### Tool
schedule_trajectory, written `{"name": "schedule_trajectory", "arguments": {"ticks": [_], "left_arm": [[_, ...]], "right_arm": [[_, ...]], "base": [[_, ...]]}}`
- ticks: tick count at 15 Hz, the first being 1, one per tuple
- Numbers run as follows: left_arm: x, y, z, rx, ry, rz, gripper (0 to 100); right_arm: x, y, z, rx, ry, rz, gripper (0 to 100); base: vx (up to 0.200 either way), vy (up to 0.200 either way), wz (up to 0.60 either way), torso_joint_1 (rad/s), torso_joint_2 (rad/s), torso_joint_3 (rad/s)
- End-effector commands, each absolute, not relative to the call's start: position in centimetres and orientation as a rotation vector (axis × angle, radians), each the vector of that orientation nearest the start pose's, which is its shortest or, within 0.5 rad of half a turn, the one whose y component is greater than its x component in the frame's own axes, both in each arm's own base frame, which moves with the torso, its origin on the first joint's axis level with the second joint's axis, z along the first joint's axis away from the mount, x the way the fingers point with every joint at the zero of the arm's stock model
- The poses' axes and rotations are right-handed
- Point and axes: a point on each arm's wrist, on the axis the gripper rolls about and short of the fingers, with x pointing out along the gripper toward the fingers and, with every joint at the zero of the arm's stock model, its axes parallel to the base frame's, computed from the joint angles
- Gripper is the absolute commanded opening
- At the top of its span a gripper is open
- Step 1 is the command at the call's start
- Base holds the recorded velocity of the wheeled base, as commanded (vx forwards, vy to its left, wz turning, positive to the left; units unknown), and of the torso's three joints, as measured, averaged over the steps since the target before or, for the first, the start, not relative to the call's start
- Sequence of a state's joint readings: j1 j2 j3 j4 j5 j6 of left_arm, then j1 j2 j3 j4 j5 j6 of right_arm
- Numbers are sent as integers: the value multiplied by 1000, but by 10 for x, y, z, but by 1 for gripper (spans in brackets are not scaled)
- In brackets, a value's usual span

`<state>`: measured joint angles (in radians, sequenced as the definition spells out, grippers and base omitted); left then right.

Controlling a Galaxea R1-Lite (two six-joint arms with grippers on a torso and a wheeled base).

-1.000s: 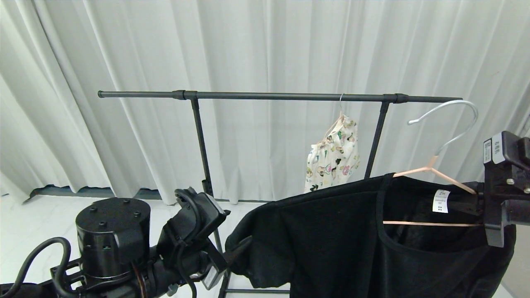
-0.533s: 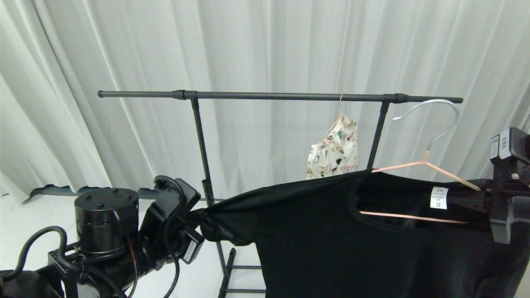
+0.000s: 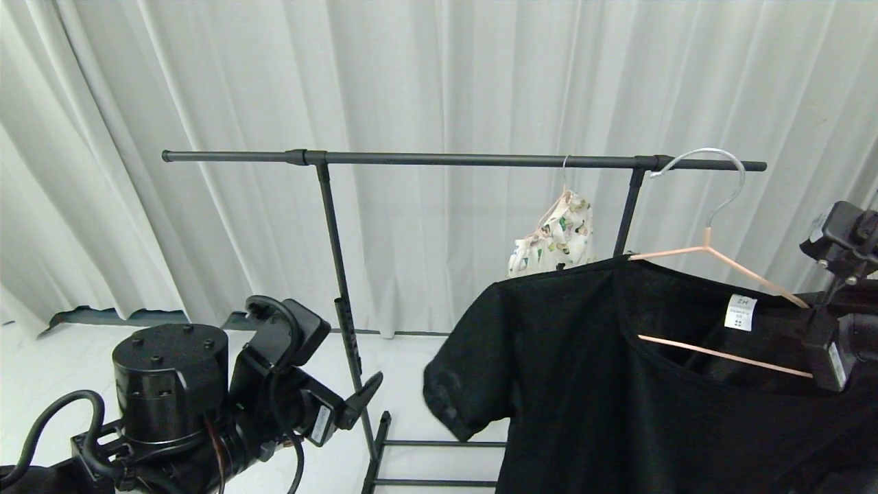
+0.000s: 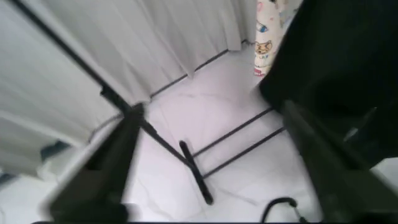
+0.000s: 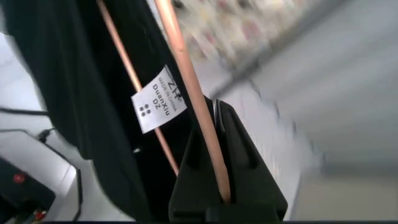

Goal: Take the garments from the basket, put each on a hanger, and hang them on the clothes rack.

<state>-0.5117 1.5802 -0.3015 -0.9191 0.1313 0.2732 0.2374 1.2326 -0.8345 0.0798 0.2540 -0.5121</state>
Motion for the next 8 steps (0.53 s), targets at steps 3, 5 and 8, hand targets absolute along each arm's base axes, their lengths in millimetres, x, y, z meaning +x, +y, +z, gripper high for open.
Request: {"name": "schedule_trajectory", "arguments": {"ticks": [3,5,8], "left_arm": [[194,-94,119,327,316,-154,100],[195,-88,117,336,329,-71,100],[195,-85,123,335,307,-46,100]], "right_arm": [[176,45,228,-445,501,418,0],[175,42,221,-439,587,329,0],[166,51,208,-369,757,278,0]], "base": [[0,0,0,0,0,0],[0,0,0,0,0,0],[0,0,0,0,0,0]]}}
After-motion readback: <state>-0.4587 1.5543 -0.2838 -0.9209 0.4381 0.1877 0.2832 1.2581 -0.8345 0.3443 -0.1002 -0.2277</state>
